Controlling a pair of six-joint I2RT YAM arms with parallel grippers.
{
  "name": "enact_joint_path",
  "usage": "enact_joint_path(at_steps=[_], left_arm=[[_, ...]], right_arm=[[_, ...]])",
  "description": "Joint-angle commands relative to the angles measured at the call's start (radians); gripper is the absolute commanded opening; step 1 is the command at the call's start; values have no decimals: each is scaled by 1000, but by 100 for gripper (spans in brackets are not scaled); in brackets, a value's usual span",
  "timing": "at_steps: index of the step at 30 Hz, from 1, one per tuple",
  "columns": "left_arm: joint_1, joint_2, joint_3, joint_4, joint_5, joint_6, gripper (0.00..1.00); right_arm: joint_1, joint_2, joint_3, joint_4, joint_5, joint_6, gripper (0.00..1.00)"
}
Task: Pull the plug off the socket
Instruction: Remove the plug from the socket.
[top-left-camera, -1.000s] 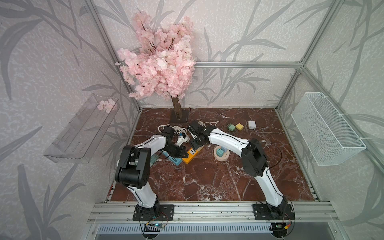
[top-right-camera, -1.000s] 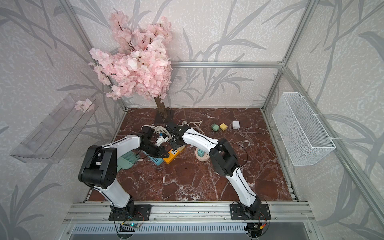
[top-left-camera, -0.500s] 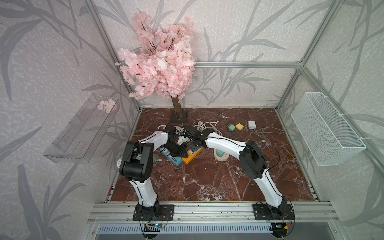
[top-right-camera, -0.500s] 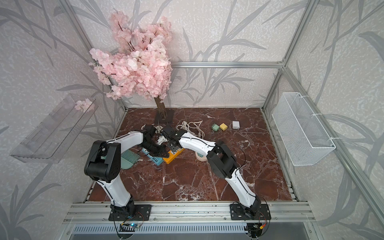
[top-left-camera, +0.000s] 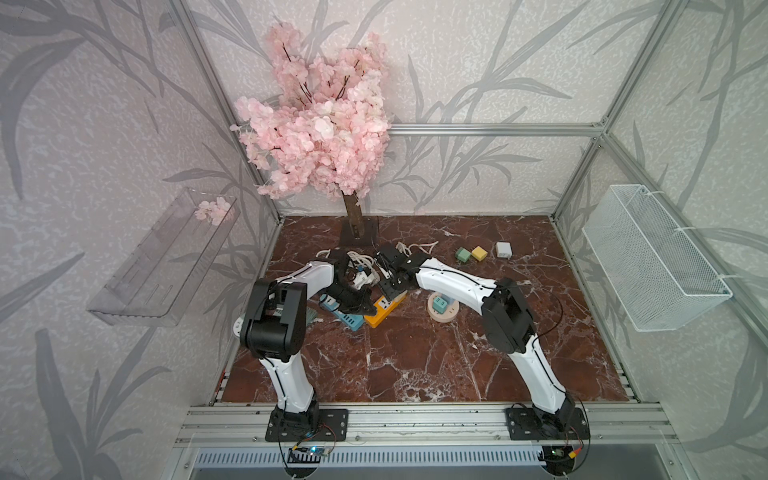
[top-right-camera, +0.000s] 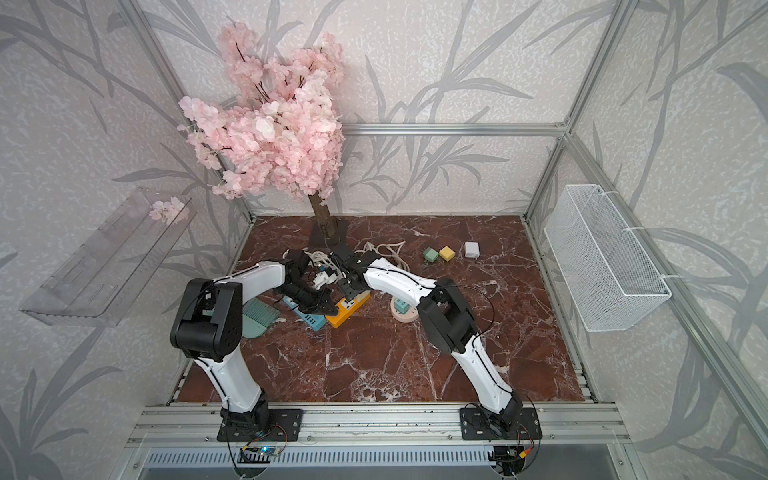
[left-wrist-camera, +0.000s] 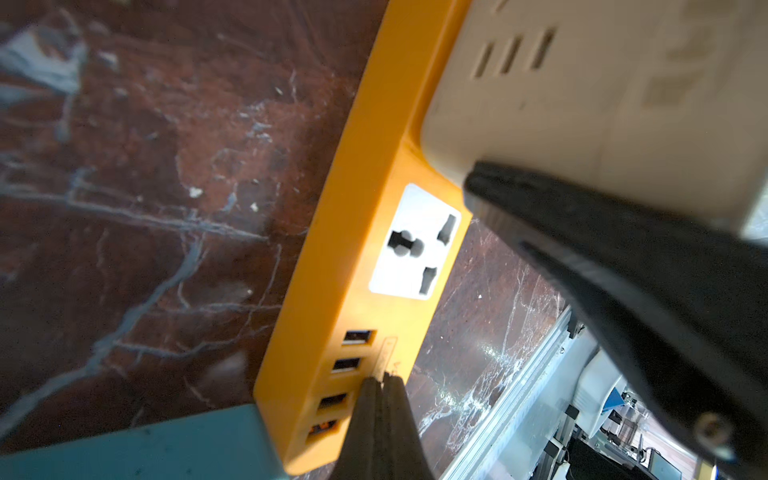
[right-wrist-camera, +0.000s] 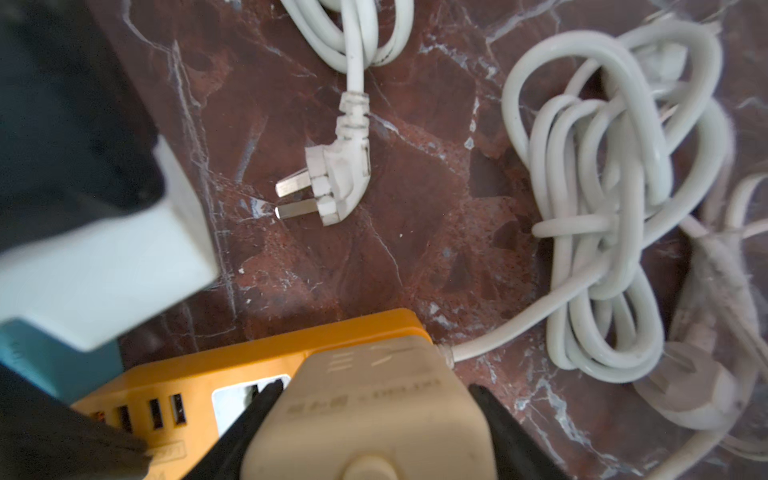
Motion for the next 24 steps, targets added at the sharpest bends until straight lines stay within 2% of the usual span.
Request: enact_joint_path(at_steps=[1,3,6,12,15,19,24], left_arm=[[5,59,-18,-3,-141,5,0],[6,61,-19,-4,-141,6,0],[6,62,-18,-5,-141,4,0],[5,67,-12,-14,-133,9,0],[6,66,-10,-18,-122,13,0],[5,65,-10,-20,-122,14,0],[4,63,-10,-19,-122,12,0]], right_arm=[[-37,-40,33,-21,-227,61,0],[-39,-51,29,-22,-236,54,0],[-25,-59,28,-35,-182,36,0],[60,-42,47,-83,126,-52,0],[80,-42,40,-69,215,-67,0],[78,-45,52,-69,190,-70,0],[11,-64,49,-51,-67,-2,0]])
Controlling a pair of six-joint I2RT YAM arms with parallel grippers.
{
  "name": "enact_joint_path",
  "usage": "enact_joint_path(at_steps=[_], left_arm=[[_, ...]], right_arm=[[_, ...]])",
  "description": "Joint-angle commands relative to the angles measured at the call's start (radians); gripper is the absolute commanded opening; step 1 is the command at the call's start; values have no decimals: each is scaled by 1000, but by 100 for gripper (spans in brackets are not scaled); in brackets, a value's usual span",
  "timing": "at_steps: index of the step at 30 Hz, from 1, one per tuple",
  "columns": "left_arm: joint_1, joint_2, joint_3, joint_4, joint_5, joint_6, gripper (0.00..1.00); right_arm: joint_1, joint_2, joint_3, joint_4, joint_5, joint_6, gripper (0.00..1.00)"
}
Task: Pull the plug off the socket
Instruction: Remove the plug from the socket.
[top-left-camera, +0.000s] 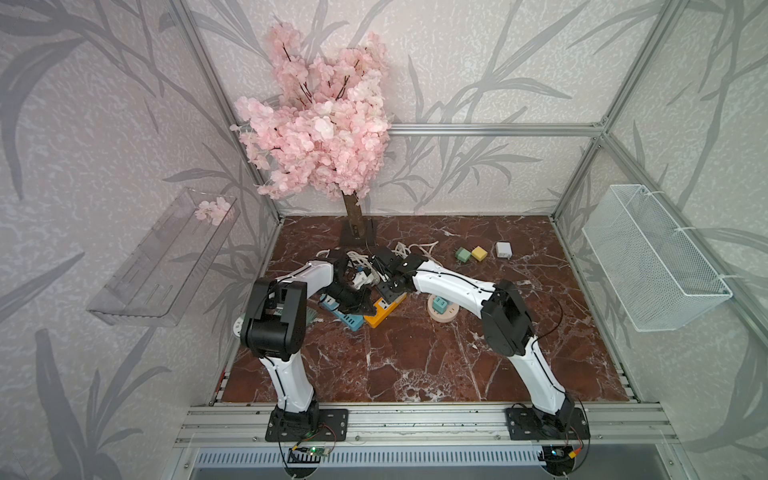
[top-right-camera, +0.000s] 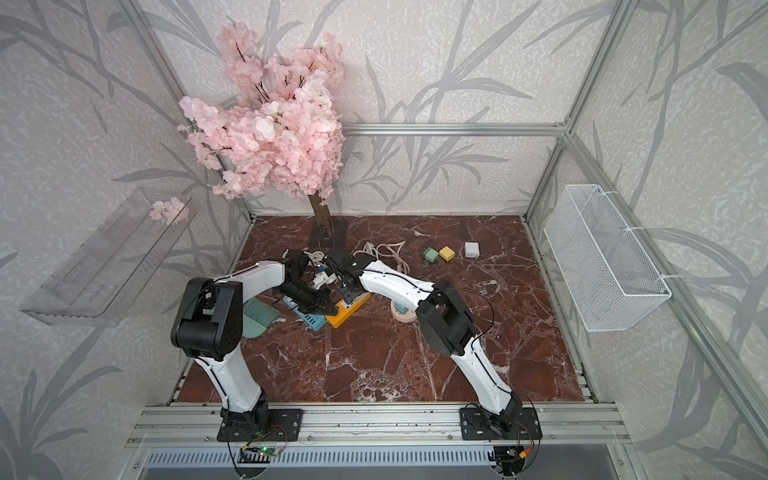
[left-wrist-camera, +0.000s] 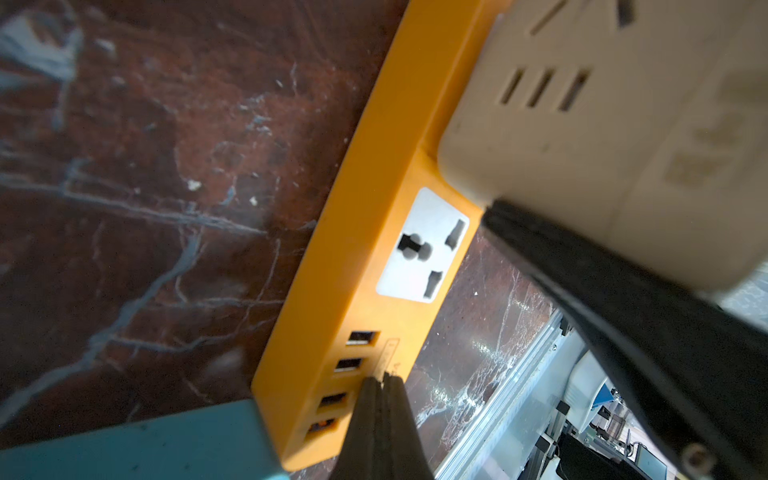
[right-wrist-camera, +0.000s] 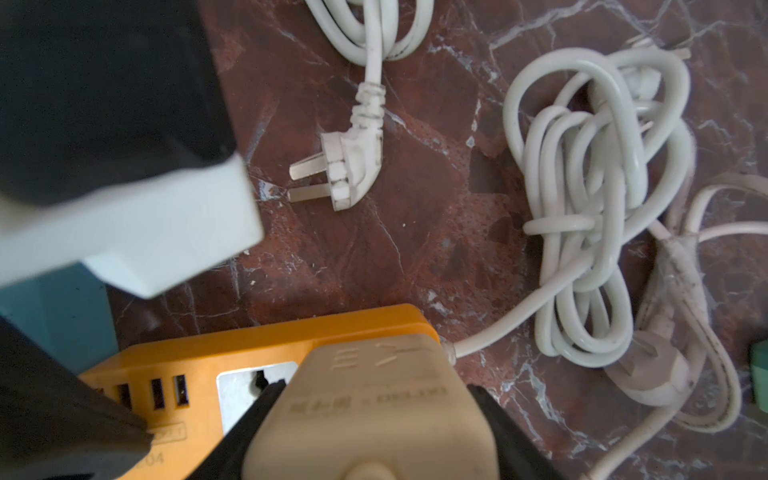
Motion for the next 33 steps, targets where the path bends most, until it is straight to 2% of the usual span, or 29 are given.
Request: enact_joint_path(at_steps=[1,4,6,9,12,19,21,23,27,33], left_arm=[[4,56,-19,1,-131,11,0],[5,58,-18,3,-128,11,0],[5,59,-18,3,-128,11,0],[5,59,-18,4,-127,11,0],[6,59,-18,4,-125,11,0],[6,63,-17,2,-121,14,0],[6,63,-16,1,-117,15,0],[6,64,-15,-1,-116,15,0],[6,64,-15,-2,-120,15,0],[6,63,-13,-5,-122,18,0]], right_arm=[[-43,-64,31,-6,-222,59,0],[-99,-77,-2,46,-400,119,0],[-125,-79,-15,70,-473,159,0],[-134,-87,-29,82,-492,166,0],[-110,-90,-12,37,-391,122,0],[6,-33,87,-105,32,-26,0],[27,-18,107,-122,102,-46,0],[34,-13,121,-129,117,-47,0],[27,-23,128,-114,50,-36,0],[-59,-33,138,-82,-292,67,0]])
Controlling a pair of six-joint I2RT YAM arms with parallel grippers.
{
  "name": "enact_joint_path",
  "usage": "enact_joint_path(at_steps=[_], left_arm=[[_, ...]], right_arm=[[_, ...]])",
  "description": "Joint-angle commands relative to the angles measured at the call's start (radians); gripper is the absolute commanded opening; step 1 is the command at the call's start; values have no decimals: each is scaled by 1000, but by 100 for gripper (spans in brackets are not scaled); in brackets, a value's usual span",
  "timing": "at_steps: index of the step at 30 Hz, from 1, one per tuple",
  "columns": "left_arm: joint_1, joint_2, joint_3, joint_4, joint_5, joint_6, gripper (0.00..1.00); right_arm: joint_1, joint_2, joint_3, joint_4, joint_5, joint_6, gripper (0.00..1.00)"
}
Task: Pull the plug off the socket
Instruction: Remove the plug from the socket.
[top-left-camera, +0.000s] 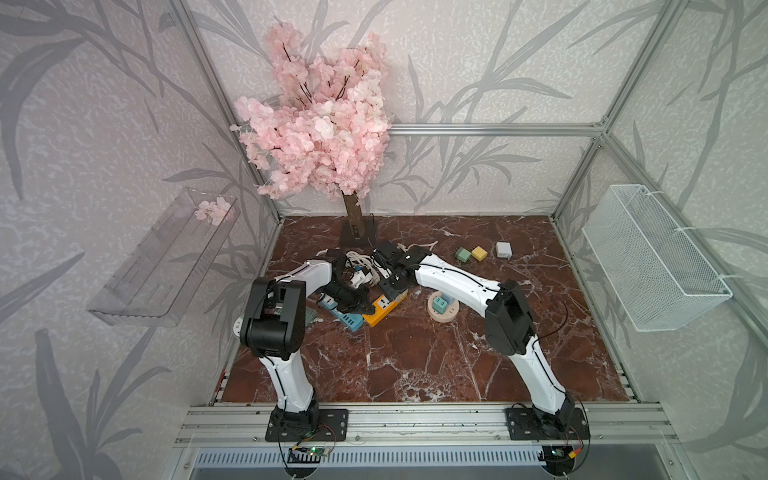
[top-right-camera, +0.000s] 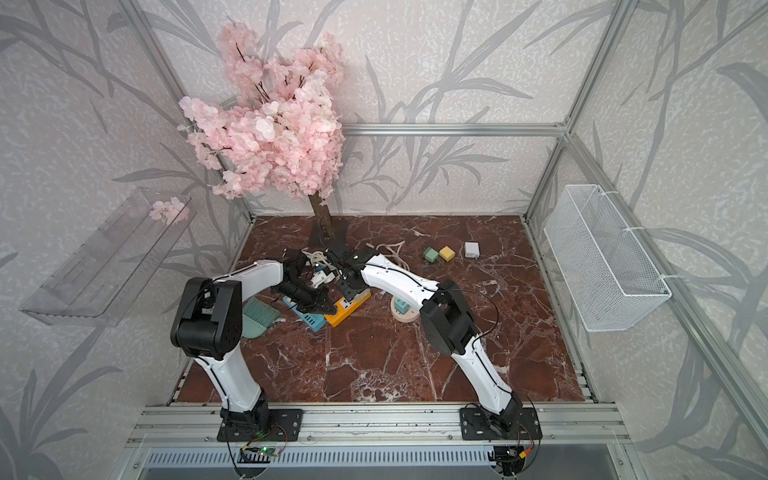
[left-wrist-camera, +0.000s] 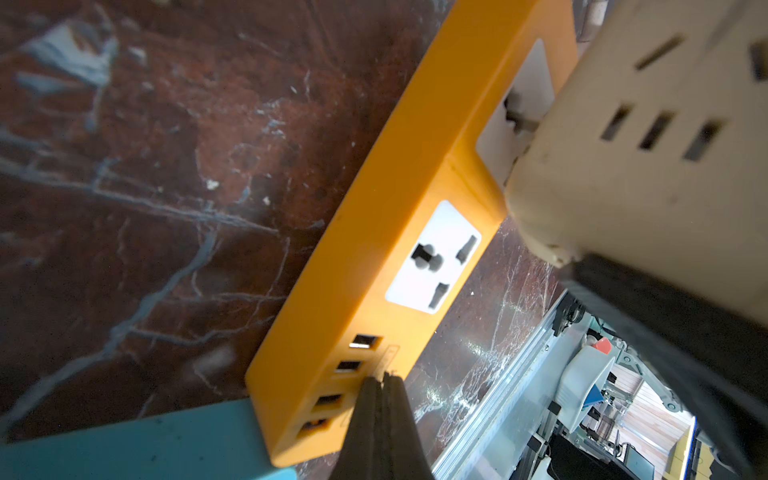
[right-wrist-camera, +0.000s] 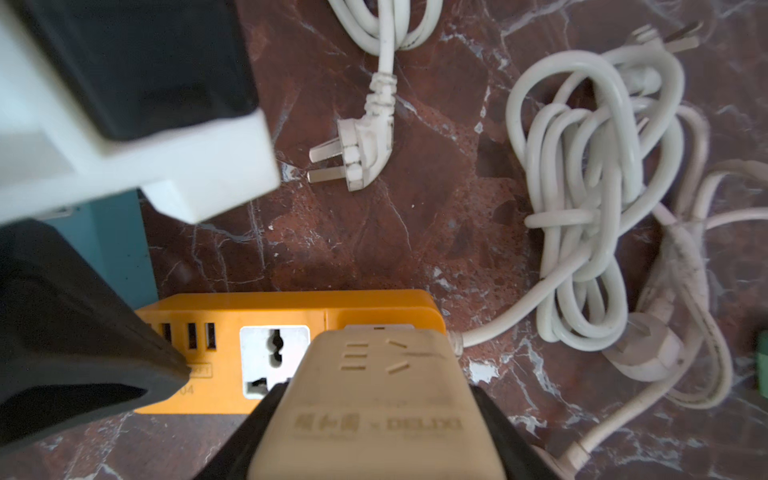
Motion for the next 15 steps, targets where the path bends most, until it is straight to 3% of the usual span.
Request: enact_joint_path(at_steps=[1,3,6,15], left_arm=[[-5,59,-23,8,-135,17,0],[-5,60,-21,8,-136,18,0],[-6,60,-21,6,-135,18,0],[-5,61,-19,0,-126,19,0]], right_arm=[[-49,-26,56,47,-259,83,0],[-79,-25,49,74,-365,128,0],[-86,-32,46,85,-365,132,0],[26,24,162,-90,72,-42,0]])
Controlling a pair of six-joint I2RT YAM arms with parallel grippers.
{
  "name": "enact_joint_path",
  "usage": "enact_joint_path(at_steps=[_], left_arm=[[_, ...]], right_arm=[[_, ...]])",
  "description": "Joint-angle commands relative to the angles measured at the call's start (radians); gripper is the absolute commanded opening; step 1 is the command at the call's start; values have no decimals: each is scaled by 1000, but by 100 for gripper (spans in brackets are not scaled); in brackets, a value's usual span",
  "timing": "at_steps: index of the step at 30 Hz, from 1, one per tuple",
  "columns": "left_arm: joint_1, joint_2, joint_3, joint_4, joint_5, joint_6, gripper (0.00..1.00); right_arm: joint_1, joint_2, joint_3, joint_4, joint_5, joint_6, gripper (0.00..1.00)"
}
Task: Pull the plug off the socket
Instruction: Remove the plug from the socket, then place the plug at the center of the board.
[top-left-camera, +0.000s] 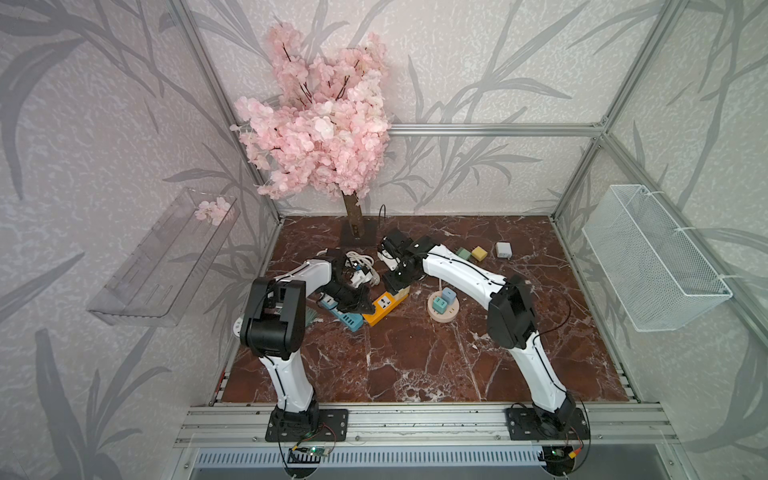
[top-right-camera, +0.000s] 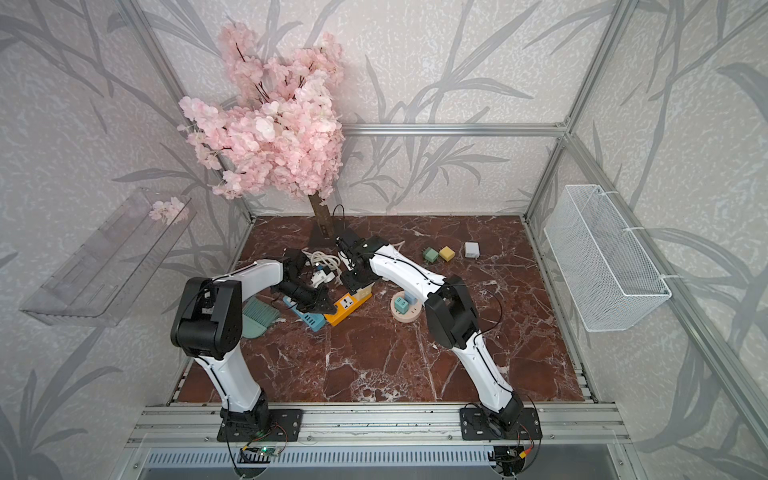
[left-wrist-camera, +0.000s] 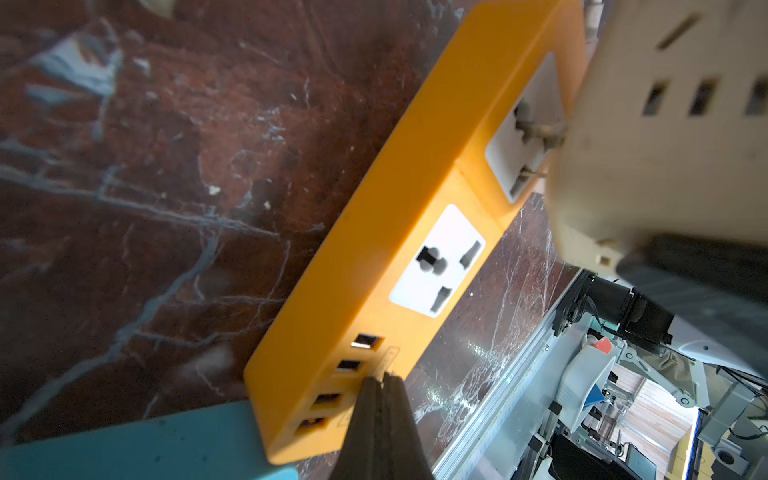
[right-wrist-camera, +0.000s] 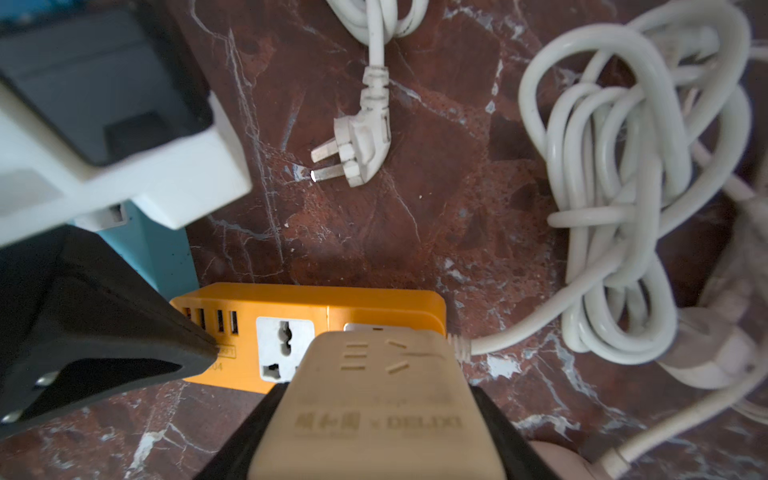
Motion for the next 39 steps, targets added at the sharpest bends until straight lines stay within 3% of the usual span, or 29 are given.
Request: enact_joint_path(at_steps=[1,8,15,20,26,33,35,39], left_arm=[[-7,59,-27,8,-129,12,0],[-7,57,-25,5,-131,13,0],[-7,56,-27,5,-135,15,0],[-6,54,-29,5,-135,14,0],[-6,49,-28,2,-123,16,0],[-7,-66,-34,16,-63,44,0],[-7,-122,-33,20,-39,55,8],[-9,-248,-24,24,0,64,36]], right_arm=[[51,1,75,-11,152,-62,0],[61,-30,51,43,102,-70,0],[-61,-59,8,126,-333,47,0],[-108,-20,96,57,-447,70,0],[-95,-1,184,-44,-349,24,0],[-93,-183,-52,81,-264,26,0],[-99,-234,-102,77,-225,12,0],[-123,-341,-215,64,-141,1,0]])
